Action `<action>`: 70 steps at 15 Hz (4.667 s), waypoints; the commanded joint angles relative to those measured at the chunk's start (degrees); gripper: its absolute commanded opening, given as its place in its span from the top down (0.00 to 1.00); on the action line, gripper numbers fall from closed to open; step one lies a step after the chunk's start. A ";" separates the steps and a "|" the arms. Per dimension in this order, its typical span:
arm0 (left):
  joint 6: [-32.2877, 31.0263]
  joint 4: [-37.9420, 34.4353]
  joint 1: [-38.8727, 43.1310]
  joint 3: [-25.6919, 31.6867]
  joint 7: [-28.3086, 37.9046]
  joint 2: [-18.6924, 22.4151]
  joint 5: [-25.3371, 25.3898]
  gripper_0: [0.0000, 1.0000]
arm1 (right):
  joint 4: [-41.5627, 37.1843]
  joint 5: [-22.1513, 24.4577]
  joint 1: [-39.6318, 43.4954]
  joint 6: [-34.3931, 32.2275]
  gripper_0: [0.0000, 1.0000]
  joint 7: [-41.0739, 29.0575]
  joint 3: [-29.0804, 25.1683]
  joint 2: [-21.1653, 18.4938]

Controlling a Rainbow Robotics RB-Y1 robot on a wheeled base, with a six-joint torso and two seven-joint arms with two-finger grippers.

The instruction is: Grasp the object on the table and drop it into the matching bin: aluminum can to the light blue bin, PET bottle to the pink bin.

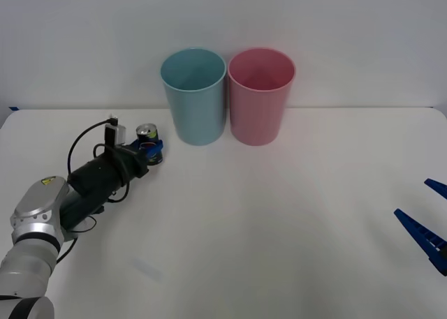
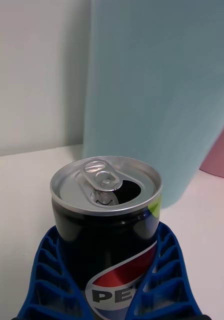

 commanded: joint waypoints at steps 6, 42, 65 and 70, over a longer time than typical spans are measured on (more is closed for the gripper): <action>-4.49 -13.63 10.28 -0.88 0.87 4.34 8.19 1.00 | 0.00 0.00 0.00 0.00 0.00 0.00 0.00 0.00; 2.19 -13.89 -16.79 -8.88 24.42 10.40 1.86 1.00 | 0.00 0.00 0.00 0.00 0.00 0.00 0.00 0.00; 2.80 -12.05 -18.55 -6.77 23.19 6.18 -2.18 0.00 | 0.00 0.00 0.00 0.00 0.00 0.00 0.00 0.00; 2.01 -21.63 -8.97 -6.68 23.19 10.67 5.02 0.00 | 0.00 0.00 0.00 0.00 0.00 0.00 0.00 0.00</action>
